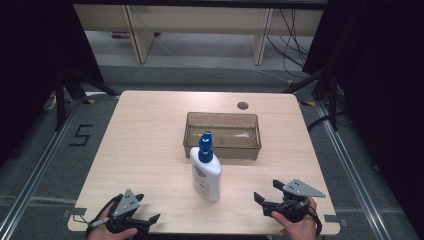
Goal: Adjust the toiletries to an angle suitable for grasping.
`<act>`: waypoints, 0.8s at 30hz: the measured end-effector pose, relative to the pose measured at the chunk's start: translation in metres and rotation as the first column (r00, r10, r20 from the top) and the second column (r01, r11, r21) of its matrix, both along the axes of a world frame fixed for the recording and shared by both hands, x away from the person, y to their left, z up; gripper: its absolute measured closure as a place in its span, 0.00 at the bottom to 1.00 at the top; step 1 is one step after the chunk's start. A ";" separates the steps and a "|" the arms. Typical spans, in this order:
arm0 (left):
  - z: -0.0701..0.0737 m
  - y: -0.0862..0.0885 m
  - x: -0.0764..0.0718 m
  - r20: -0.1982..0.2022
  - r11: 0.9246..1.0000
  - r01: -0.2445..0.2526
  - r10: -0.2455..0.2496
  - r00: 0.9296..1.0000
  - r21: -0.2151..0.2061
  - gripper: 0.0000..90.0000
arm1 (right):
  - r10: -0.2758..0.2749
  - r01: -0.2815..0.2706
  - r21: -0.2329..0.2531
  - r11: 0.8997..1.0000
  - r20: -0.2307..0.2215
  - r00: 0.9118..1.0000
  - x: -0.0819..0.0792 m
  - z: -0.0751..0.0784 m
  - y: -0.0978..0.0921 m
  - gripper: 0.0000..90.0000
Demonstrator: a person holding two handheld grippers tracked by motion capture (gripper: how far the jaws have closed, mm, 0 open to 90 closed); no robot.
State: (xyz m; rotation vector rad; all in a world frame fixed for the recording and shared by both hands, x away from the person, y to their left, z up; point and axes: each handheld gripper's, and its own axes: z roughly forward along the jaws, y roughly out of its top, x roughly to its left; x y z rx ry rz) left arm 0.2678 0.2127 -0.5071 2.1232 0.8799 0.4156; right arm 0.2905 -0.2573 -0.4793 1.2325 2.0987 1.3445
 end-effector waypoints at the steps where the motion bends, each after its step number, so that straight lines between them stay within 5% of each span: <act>1: 0.000 -0.001 0.000 0.001 1.000 -0.005 0.005 1.000 -0.011 0.17 | 0.001 -0.001 0.003 1.000 -0.004 1.000 0.000 0.000 0.000 0.17; 3: 0.001 0.000 0.000 0.006 1.000 0.006 -0.006 1.000 0.012 0.17 | 0.005 -0.005 0.003 1.000 -0.003 1.000 -0.001 0.001 -0.001 0.18; 10: 0.000 -0.001 0.000 0.002 1.000 0.002 -0.002 1.000 -0.009 0.17 | 0.005 -0.005 0.017 1.000 0.007 1.000 -0.001 0.003 -0.001 0.18; 13: 0.000 0.000 0.000 0.002 1.000 0.005 -0.005 1.000 0.002 0.17 | -0.001 0.002 0.064 0.998 -0.019 1.000 -0.003 0.004 0.002 0.17; 15: 0.000 -0.001 0.000 0.002 1.000 0.002 -0.002 1.000 -0.007 0.17 | 0.005 -0.006 0.046 0.999 0.021 1.000 -0.001 0.006 0.001 0.17; 18: 0.000 0.000 0.000 0.001 1.000 0.003 -0.003 1.000 0.003 0.17 | 0.005 -0.005 0.073 0.997 -0.010 1.000 -0.003 0.010 0.004 0.17; 23: 0.000 0.000 0.000 0.000 1.000 0.001 -0.001 1.000 0.001 0.17 | 0.031 -0.034 0.061 0.998 0.041 0.999 -0.002 0.018 0.008 0.17; 24: 0.000 0.000 0.000 0.000 1.000 0.001 -0.001 1.000 0.002 0.17 | 0.028 -0.031 0.099 0.995 0.032 0.999 -0.004 0.019 0.011 0.17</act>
